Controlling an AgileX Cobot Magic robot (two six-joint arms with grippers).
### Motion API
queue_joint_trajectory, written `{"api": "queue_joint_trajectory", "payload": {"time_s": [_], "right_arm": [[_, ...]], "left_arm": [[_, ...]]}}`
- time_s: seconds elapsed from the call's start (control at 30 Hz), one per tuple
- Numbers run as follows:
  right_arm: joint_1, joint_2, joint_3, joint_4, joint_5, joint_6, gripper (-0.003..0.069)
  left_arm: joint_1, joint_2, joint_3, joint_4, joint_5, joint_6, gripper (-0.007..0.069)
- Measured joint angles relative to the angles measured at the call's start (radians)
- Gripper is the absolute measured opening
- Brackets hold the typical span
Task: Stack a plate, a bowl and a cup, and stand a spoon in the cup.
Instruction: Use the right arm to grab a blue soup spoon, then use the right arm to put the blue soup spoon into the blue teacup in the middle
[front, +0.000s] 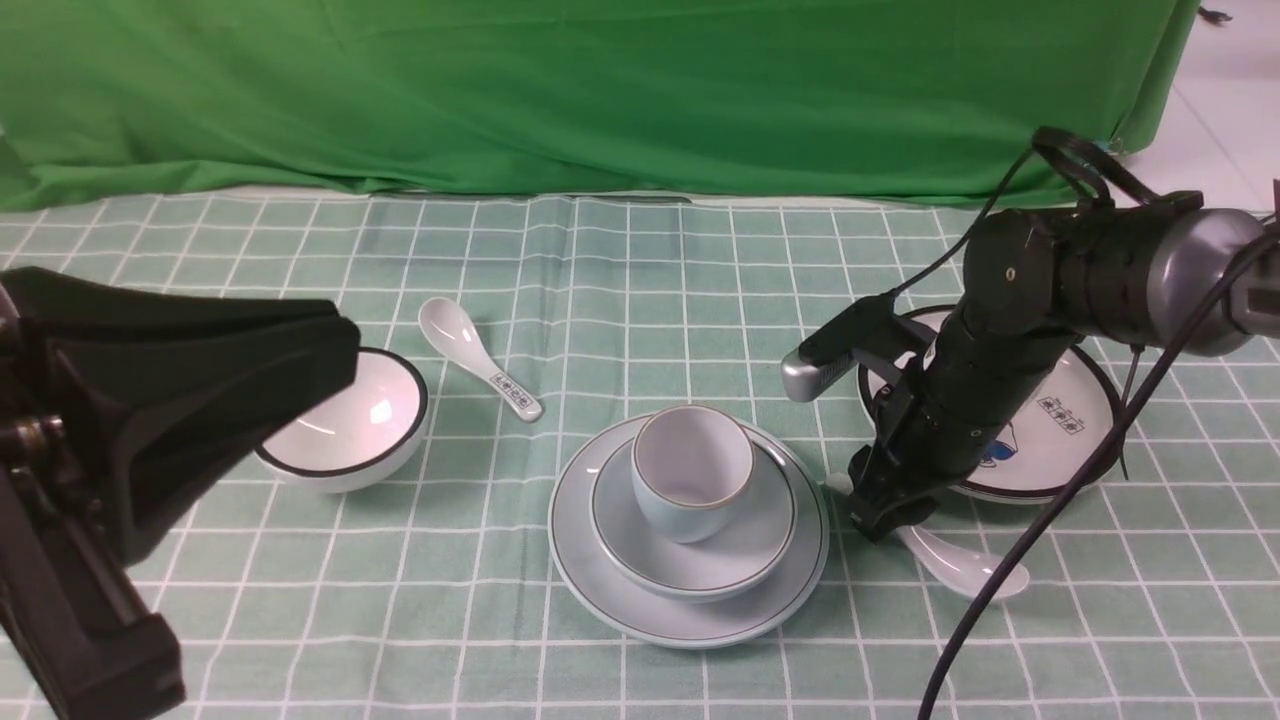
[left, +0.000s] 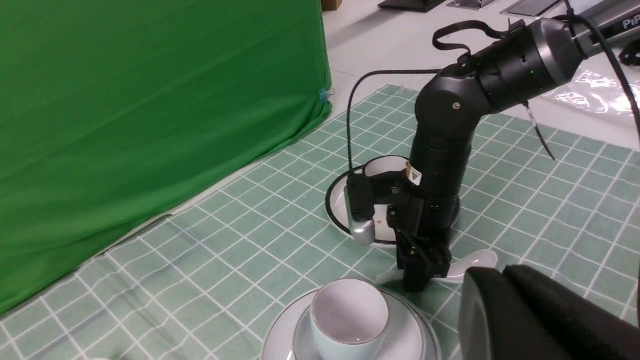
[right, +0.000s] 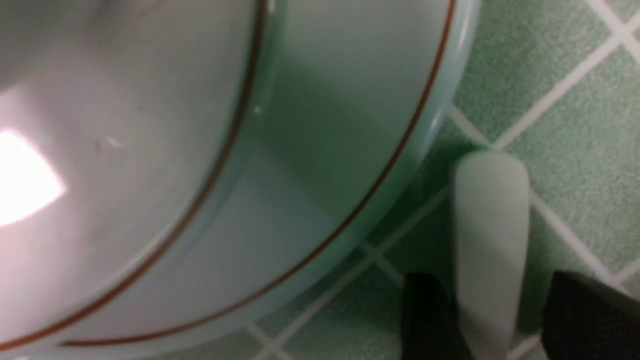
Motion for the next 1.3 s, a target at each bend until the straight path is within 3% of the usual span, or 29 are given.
{"api": "queue_joint_trajectory", "payload": {"time_s": [0.13, 0.23, 0.33, 0.5, 0.67, 0.77, 0.9, 0.93, 0.97, 1.0, 1.03, 1.13, 1.17, 1.3], "right_arm": [[0.0, 0.005, -0.006, 0.0, 0.004, -0.009, 0.0358], [0.0, 0.005, -0.007, -0.003, 0.005, -0.006, 0.0295], [-0.001, 0.002, -0.008, 0.001, 0.035, 0.009, 0.0161], [0.001, -0.101, -0.003, 0.006, 0.161, 0.076, 0.0166], [0.027, -0.277, 0.048, 0.016, 0.153, 0.125, 0.0166], [0.092, -0.476, 0.212, 0.103, -0.097, 0.127, 0.0166], [0.249, -0.625, 0.492, 0.226, -0.723, 0.134, 0.0166], [0.257, -0.627, 0.503, 0.228, -0.723, 0.134, 0.0166], [0.315, -0.629, 0.573, 0.236, -0.95, 0.156, 0.0166], [0.315, -0.629, 0.582, 0.236, -0.976, 0.156, 0.0166], [0.374, -0.611, 0.64, 0.216, -1.161, 0.188, 0.0166], [0.448, -0.552, 0.693, 0.118, -1.447, 0.291, 0.0166], [0.45, -0.548, 0.693, 0.118, -1.447, 0.299, 0.0166], [0.46, -0.435, 0.692, 0.042, -1.718, 0.433, 0.0166]], "left_arm": [[0.0, 0.0, 0.001, -0.015, 0.0, 0.0, 0.001], [0.0, 0.0, 0.002, -0.022, 0.004, 0.0, 0.001], [0.0, 0.0, 0.002, -0.03, 0.021, 0.0, 0.001], [0.0, 0.0, 0.003, -0.035, 0.049, 0.0, 0.001], [0.0, 0.0, 0.003, -0.035, 0.052, 0.011, 0.001], [0.0, 0.0, 0.003, -0.035, 0.053, 0.011, 0.001], [0.0, 0.0, 0.003, -0.035, 0.053, 0.011, 0.001], [0.0, 0.0, 0.003, -0.035, 0.053, 0.011, 0.001], [0.0, 0.0, 0.003, -0.035, 0.055, 0.011, 0.001], [0.0, 0.0, 0.003, -0.035, 0.055, 0.011, 0.001], [0.0, 0.0, 0.003, -0.035, 0.055, 0.011, 0.001], [0.0, 0.0, 0.003, -0.035, 0.055, 0.011, 0.001], [0.0, 0.0, 0.003, -0.035, 0.055, 0.011, 0.001], [0.0, 0.0, 0.003, -0.035, 0.06, 0.012, 0.001]]}}
